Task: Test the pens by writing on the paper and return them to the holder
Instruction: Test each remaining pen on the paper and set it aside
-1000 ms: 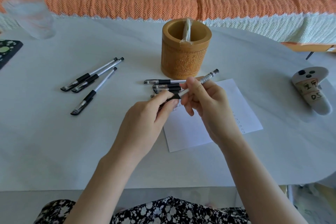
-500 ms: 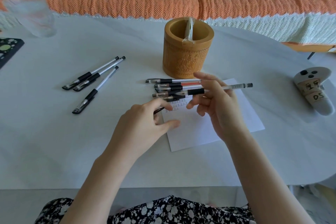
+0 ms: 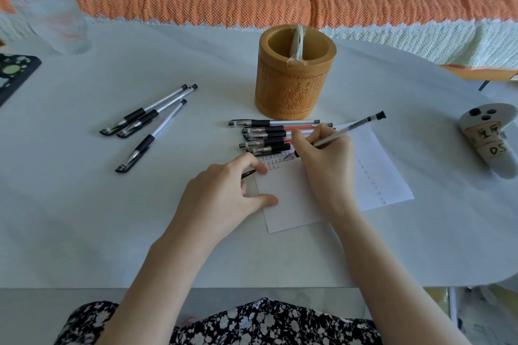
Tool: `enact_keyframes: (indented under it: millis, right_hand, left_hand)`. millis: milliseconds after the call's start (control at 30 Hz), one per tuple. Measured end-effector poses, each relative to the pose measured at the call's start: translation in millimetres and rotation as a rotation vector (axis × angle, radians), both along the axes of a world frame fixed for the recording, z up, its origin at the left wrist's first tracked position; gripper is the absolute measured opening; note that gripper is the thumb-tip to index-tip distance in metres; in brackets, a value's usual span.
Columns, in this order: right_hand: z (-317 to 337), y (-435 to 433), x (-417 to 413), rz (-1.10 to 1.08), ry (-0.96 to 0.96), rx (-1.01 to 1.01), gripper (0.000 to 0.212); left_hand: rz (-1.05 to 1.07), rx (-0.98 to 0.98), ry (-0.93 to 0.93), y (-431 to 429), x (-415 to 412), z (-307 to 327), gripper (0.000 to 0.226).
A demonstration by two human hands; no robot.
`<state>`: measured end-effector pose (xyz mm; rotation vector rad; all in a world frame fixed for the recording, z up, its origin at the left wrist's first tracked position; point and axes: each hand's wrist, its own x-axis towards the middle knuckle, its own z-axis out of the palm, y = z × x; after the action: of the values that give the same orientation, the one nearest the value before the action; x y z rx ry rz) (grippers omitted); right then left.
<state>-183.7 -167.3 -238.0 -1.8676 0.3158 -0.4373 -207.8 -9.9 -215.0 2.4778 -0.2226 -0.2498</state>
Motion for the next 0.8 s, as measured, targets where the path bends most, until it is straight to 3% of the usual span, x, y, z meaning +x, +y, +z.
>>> enact_keyframes:
  millis: [800]
  right_hand:
    - [-8.5, 2.0, 2.0, -0.001, -0.062, -0.083, 0.033]
  left_hand:
    - [0.006, 0.037, 0.012, -1.5, 1.1, 0.5, 0.038]
